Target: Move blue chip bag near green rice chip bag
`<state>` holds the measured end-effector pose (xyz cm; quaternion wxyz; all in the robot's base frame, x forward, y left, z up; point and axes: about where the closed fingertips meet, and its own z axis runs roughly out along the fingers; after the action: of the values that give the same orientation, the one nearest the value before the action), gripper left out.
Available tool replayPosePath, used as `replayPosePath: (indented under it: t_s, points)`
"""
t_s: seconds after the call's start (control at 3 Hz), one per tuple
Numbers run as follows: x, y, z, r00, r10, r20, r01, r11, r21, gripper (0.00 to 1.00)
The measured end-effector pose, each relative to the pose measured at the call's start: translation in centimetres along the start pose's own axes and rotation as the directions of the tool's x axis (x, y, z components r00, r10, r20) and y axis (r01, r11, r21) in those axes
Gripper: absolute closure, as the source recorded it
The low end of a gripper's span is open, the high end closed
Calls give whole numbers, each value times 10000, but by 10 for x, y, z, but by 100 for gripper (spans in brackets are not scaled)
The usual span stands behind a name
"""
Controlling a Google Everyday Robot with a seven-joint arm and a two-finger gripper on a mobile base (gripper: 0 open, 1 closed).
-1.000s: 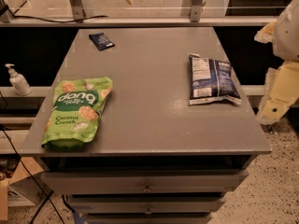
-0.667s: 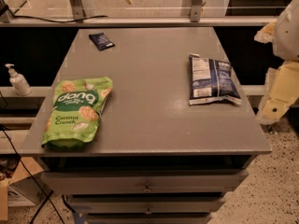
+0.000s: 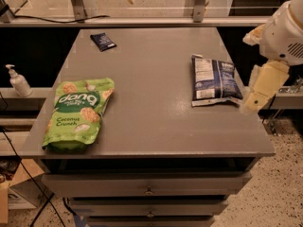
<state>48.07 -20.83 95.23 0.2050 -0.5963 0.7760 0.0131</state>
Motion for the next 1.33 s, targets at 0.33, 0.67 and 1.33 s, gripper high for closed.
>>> replayPosePath:
  t_s: [0.33,0.67,1.33]
  points:
    - [6,-28,23,9981,357,504,-359,9994,14,0]
    - [18,-54,51,9939,853,699,-848,9963,-100,0]
    - [38,-72,123,9899,1417,-60,-1418,9868,-787,0]
